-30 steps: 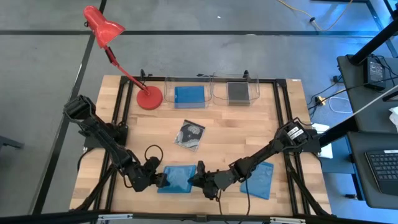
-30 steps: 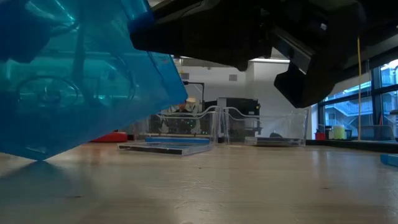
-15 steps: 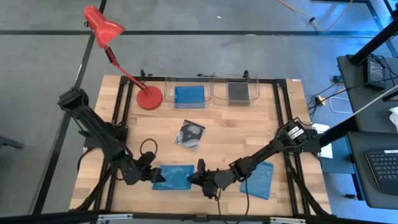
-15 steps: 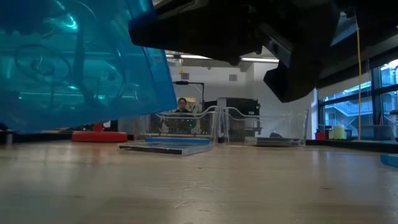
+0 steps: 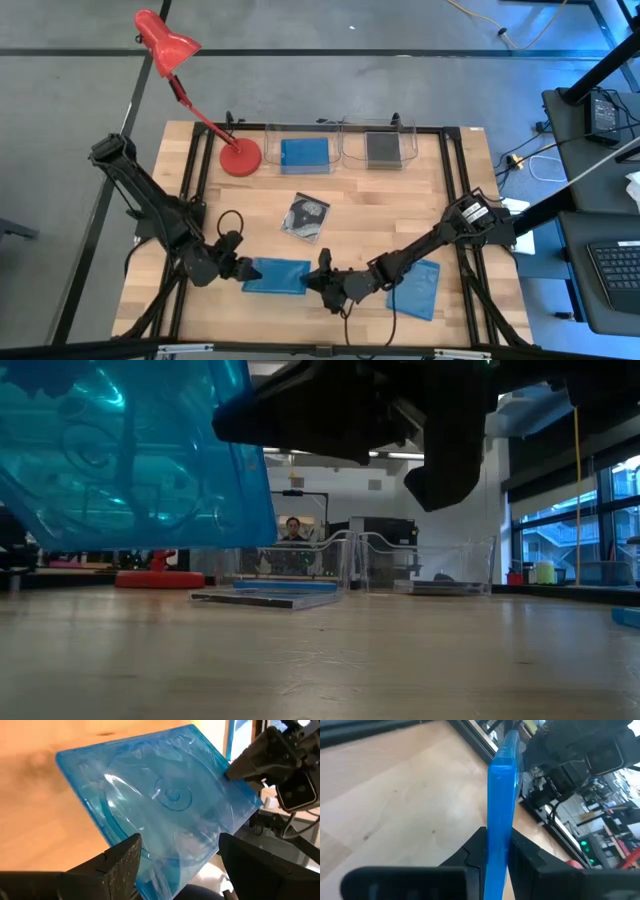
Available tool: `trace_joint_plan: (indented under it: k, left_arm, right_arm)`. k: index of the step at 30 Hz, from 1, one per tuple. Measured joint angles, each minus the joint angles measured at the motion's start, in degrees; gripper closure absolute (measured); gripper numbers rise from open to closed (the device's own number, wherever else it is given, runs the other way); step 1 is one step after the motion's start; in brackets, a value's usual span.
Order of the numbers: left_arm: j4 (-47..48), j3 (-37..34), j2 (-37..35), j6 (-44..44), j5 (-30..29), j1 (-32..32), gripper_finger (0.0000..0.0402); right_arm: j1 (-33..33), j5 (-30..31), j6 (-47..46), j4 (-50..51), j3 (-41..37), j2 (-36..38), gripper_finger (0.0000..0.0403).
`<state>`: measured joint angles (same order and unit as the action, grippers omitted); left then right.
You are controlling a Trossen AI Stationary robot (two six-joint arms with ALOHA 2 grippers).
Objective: Pick & place jewel cases by type
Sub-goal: Put the left blue cd case into the left transparent bin
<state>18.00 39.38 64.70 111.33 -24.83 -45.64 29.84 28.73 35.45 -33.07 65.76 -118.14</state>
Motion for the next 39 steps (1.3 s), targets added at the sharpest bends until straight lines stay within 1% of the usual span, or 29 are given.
trace_joint_plan:
  k: [2,5,9,13,15,17,21,27,29,32,34,36,39]
  left_arm:
    - [1.2,0.23,-0.2,0.15,-1.26,0.08,0.0142]
    - [4.12,0.3,-0.22,0.21,-3.36,0.11,0.0142]
    - [5.51,0.27,-0.19,0.24,-6.8,0.04,0.0142]
    - [5.66,0.26,-0.17,0.29,-8.32,0.07,0.0142]
    - [5.65,0.26,-0.19,0.26,-8.61,0.08,0.0142]
    - [6.05,0.22,-0.19,0.27,-8.46,0.06,0.0142]
    - [6.04,0.15,-0.19,-0.8,-11.04,0.09,0.0142]
    - [6.64,0.12,-1.71,-4.05,-20.91,-0.19,0.0142]
    - [6.51,0.1,-2.76,-6.7,-25.99,-0.64,0.0142]
    - [4.9,0.08,-4.58,-11.15,-36.01,-1.38,0.0142]
    - [3.85,0.08,-5.39,-13.81,-40.39,-1.56,0.0142]
    - [2.31,0.08,-6.01,-16.49,-42.82,-1.46,0.0142]
    - [1.25,0.08,-6.16,-19.2,-44.46,-0.95,0.0142]
  right_arm:
    - [0.01,0.06,0.38,0.97,-0.04,0.37,0.0343]
    - [0.08,1.9,0.8,0.89,-0.12,1.46,0.0342]
    - [-0.13,4.62,1.1,1.0,0.0,3.08,0.0343]
    - [-0.55,9.89,4.05,4.35,-0.13,5.35,0.0341]
    - [-0.99,11.59,5.33,6.37,-0.13,7.24,0.0341]
    - [-1.62,12.24,6.09,9.79,-0.13,9.25,0.034]
    - [-2.64,12.8,7.12,17.06,-0.13,13.91,0.034]
    - [-4.25,13.14,7.0,27.58,-0.11,20.45,0.0339]
    - [-4.83,13.97,6.81,30.04,-0.11,22.46,0.0339]
    - [-5.85,15.73,6.74,32.01,-0.02,25.56,0.0339]
    - [-6.54,16.09,6.63,32.02,-0.02,27.72,0.0339]
    - [-7.43,15.87,4.99,32.01,-0.02,30.53,0.0339]
    - [-9.47,15.79,-1.68,31.03,-0.01,34.71,0.0339]
